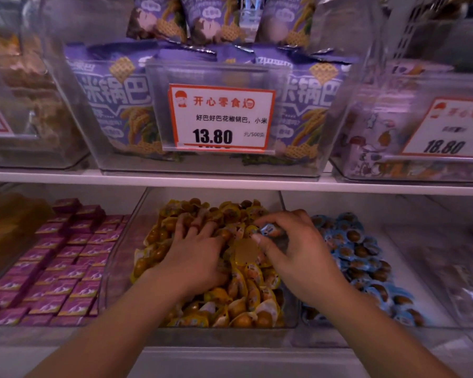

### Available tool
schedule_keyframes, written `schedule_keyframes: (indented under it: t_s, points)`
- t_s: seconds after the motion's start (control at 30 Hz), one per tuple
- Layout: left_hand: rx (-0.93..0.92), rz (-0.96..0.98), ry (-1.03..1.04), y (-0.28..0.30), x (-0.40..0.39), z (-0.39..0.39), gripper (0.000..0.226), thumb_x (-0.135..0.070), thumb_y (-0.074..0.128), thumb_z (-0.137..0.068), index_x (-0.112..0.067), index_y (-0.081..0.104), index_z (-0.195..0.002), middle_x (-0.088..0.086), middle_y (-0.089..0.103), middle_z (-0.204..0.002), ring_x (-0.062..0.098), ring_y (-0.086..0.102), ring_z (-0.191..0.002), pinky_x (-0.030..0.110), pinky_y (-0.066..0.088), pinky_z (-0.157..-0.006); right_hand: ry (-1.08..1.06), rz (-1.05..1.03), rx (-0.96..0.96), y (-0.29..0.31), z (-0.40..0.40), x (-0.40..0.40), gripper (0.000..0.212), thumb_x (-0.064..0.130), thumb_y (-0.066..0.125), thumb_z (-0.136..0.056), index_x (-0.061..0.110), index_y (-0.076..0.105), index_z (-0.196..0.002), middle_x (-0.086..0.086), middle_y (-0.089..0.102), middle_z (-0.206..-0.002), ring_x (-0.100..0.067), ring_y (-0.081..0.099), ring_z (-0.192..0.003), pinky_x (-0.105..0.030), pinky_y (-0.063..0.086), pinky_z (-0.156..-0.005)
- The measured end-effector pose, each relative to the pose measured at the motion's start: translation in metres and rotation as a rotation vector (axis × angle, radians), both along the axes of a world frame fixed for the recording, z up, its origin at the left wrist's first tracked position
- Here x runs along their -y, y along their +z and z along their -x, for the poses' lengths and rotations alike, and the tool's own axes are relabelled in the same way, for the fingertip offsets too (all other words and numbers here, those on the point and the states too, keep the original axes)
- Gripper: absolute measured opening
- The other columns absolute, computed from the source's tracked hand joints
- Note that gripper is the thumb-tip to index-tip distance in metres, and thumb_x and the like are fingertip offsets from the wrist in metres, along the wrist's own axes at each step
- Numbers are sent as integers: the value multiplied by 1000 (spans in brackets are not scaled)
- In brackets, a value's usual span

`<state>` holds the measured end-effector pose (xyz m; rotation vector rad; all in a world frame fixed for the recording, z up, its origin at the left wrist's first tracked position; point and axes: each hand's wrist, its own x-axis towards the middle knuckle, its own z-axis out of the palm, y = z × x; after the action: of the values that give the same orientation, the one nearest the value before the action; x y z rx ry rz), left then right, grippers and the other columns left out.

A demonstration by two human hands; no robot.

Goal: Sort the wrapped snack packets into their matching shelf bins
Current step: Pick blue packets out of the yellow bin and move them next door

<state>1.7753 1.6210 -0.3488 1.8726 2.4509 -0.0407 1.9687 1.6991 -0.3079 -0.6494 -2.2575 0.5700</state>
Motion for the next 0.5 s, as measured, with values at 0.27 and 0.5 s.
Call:
schedule_keyframes:
  t_s: [0.27, 0.5]
  points:
    - [639, -567, 115, 33, 37, 10, 11, -43, 79, -78, -38, 71, -82, -18, 71, -85, -6, 64, -83, 17, 48, -75, -18, 22, -9, 4, -2, 4, 22, 36, 68, -90, 29, 66, -111, 34, 45, -91, -7, 52, -98, -25, 46, -82]
    - [1034, -728, -51, 53, 40, -35, 13, -34, 69, -87, -30, 76, -98, -15, 76, -97, -1, 68, -94, 15, 50, -82, 58, 172, -7, 17, -4, 16, 52, 70, 51, -85, 43, 52, -130, 21, 64, -116, -2, 60, -108, -33, 53, -89]
